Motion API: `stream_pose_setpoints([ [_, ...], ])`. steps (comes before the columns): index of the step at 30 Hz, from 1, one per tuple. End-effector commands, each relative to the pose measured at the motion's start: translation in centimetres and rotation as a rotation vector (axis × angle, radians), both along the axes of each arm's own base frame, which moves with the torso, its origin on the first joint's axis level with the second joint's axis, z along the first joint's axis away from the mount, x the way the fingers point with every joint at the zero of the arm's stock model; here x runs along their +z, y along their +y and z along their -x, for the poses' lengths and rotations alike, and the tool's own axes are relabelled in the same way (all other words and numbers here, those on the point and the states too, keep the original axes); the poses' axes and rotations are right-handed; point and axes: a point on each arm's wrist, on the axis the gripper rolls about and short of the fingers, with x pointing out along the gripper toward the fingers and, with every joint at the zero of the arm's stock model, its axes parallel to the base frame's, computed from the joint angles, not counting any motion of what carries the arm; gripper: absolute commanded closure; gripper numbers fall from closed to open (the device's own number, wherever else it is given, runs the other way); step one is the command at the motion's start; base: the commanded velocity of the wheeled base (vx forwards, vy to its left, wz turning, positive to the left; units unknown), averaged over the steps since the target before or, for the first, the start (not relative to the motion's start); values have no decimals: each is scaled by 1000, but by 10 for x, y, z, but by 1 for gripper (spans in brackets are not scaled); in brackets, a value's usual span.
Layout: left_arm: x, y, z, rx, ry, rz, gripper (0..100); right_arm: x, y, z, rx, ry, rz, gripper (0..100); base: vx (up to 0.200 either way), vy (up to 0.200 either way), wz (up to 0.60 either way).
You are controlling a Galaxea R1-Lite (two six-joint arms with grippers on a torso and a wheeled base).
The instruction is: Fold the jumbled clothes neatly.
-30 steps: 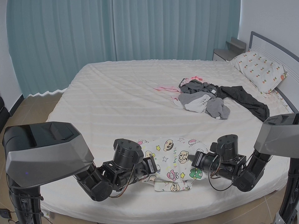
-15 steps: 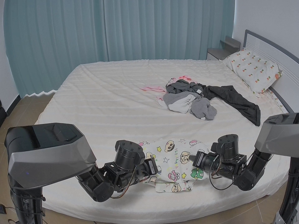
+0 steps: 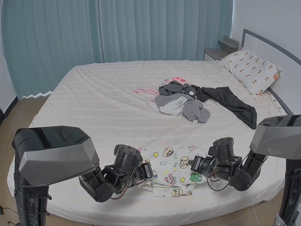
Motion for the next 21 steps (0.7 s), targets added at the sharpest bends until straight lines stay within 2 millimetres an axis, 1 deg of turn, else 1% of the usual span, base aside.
stream_pose_setpoints([
  [1, -15, 6, -5, 12, 36, -41, 100, -21, 4, -8, -1, 33, 26, 100, 0, 0, 0],
  [4, -20, 6, -5, 9, 43, -54, 100, -21, 3, -8, -1, 33, 28, 100, 0, 0, 0],
  [11, -34, 6, -10, 17, 62, -70, 100, -28, -4, -11, -7, 68, 69, 100, 0, 0, 0],
  [12, -34, 7, -11, 18, 63, -70, 100, -28, -4, -11, -6, 69, 71, 0, 0, 0, 0],
  [13, -35, 7, -11, 19, 66, -71, 100, -32, -5, -11, -4, 75, 79, 0, 0, 0, 0],
  [14, -37, 8, -10, 20, 70, -75, 0, -34, -5, -10, -3, 81, 84, 0, 0, 0, 0],
  [18, -37, 9, -10, 23, 74, -77, 0, -35, -10, -10, -15, 92, 104, 0, 0, 0, 0],
  [21, -38, 14, -9, 31, 81, -83, 0, -30, -17, -8, -35, 104, 133, 0, 0, 0, 0],
])
